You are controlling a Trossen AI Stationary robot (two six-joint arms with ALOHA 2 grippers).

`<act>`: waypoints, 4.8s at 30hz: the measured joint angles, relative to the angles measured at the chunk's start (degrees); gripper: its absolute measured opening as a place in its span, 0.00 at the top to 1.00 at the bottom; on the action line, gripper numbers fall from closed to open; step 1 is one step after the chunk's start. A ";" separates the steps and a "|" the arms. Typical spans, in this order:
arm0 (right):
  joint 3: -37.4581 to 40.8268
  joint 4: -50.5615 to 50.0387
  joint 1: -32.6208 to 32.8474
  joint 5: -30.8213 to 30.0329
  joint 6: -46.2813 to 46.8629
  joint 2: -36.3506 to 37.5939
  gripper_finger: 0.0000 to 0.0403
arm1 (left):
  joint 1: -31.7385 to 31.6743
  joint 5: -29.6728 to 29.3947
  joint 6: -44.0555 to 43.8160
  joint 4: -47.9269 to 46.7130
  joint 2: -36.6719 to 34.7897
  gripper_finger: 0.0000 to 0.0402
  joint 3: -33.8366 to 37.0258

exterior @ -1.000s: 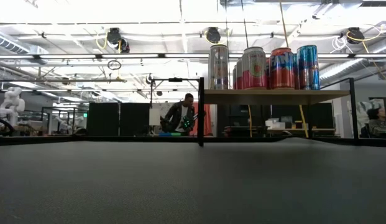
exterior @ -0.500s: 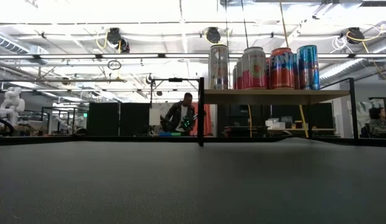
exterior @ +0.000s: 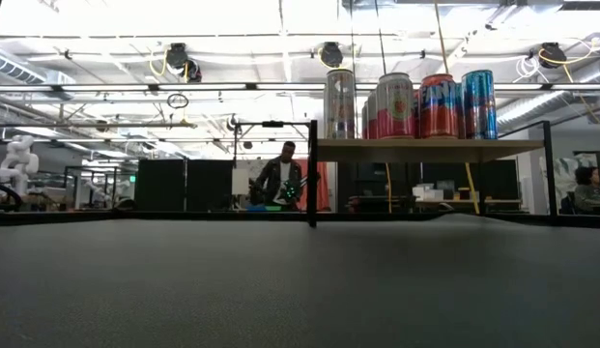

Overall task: Place canned beverage on shelf
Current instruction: Put the white yellow soda can on the shelf aligned with the other white yellow soda cans

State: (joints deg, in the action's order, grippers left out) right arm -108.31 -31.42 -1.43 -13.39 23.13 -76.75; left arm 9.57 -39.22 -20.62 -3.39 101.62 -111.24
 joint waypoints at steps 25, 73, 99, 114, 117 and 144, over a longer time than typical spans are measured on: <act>-0.02 -0.11 0.00 0.02 -1.55 -0.96 0.42 | -6.74 11.78 -4.85 1.48 2.30 0.05 -0.02; -0.07 -7.36 0.02 18.40 0.71 6.19 0.20 | -6.65 36.40 -5.72 7.95 1.93 0.38 0.02; -0.06 -4.53 0.00 33.03 -2.04 1.98 0.23 | -7.03 46.71 0.41 6.60 1.93 0.38 0.02; -0.04 -3.93 0.00 33.01 -4.17 1.53 0.46 | -6.79 43.18 -0.84 6.55 1.93 0.32 0.02; -0.04 -4.46 -0.04 32.49 -4.41 1.53 0.45 | -6.82 40.98 -1.29 6.00 1.92 0.27 0.00; 0.04 -5.65 -3.76 29.83 -5.16 2.88 0.44 | -7.71 35.11 -3.06 -11.36 -9.36 0.08 -0.09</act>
State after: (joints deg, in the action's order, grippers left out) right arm -108.27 -37.07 -5.19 16.45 17.98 -73.87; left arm 1.86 -4.12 -23.68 -14.75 92.26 -111.33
